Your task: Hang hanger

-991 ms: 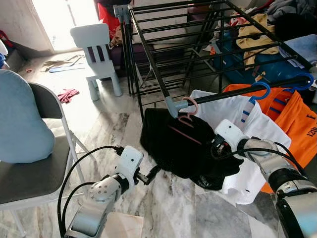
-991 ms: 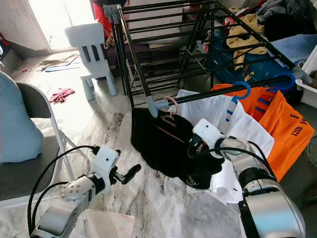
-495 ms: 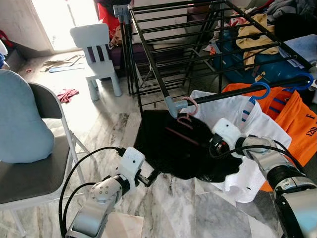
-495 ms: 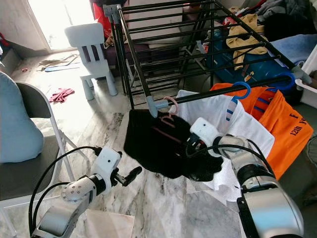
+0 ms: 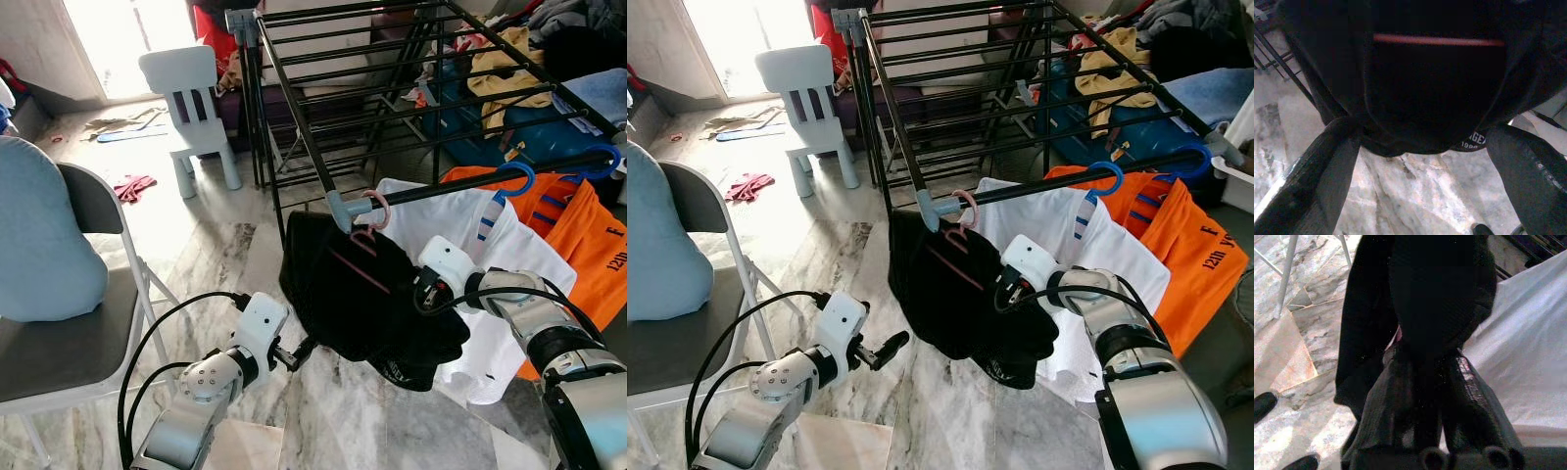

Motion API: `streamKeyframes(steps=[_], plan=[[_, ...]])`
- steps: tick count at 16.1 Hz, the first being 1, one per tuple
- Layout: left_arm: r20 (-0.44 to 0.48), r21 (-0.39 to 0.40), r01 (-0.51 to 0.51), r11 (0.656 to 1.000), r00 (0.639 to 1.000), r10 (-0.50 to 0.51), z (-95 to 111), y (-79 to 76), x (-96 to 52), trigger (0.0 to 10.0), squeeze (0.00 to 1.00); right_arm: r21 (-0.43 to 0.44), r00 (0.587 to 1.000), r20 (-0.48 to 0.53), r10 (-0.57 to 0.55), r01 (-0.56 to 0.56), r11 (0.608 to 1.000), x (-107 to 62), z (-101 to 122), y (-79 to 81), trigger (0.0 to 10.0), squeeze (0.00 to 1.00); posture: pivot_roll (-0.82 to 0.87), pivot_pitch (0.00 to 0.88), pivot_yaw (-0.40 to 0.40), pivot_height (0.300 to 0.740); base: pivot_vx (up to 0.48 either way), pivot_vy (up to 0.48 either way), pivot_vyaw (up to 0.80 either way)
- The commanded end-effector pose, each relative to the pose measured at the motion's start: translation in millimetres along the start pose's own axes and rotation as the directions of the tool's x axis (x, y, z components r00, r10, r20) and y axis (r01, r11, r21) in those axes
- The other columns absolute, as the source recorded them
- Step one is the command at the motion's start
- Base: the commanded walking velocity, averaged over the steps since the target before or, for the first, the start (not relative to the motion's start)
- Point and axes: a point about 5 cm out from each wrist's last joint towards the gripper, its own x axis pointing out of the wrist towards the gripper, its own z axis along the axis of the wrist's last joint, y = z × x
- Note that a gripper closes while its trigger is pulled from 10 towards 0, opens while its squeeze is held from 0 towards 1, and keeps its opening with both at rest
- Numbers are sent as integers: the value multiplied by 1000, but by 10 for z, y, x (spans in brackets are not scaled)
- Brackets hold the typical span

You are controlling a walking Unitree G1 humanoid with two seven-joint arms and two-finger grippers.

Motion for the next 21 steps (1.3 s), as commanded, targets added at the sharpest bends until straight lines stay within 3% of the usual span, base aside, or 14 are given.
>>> streamKeyframes(steps=[1,8,10,12,14,17,19,20,21], plan=[[-15,4,-2,1000,1000,2,-19,8,-9,10000,0,11,1000,10,14,-14,1000,3,8,6,0,0,-98,0,27,740,0,0,0],[-20,5,-4,1000,1000,4,-22,5,-4,10000,0,33,1000,17,16,-16,999,14,0,25,0,0,-96,0,24,740,0,0,0],[10,7,-55,998,998,54,9,42,-12,10000,0,116,996,55,-66,60,991,35,65,-31,0,0,-96,0,22,740,0,0,0],[51,-14,-109,994,993,109,55,98,-24,10000,0,262,963,95,-252,220,940,69,150,-117,0,0,-97,0,20,740,0,0,0],[60,-18,-113,993,992,114,63,100,-30,10000,0,292,943,124,-310,264,919,92,184,-108,0,0,-100,0,21,740,0,0,0],[73,-23,-92,995,993,94,77,55,-10,10000,0,361,895,238,-377,279,890,196,325,63,0,0,-109,0,26,740,0,0,0],[126,22,-139,990,983,135,167,49,1,10000,0,383,866,263,-425,310,870,203,304,251,0,0,-115,0,27,740,0,0,0],[150,18,-153,988,977,148,211,55,-9,10000,0,404,857,262,-444,321,857,183,266,354,4275,0,-114,0,28,740,0,0,0],[157,17,-156,988,976,151,224,57,-16,10000,0,416,852,261,-455,326,849,161,245,430,10000,0,-115,0,28,740,0,0,0]])
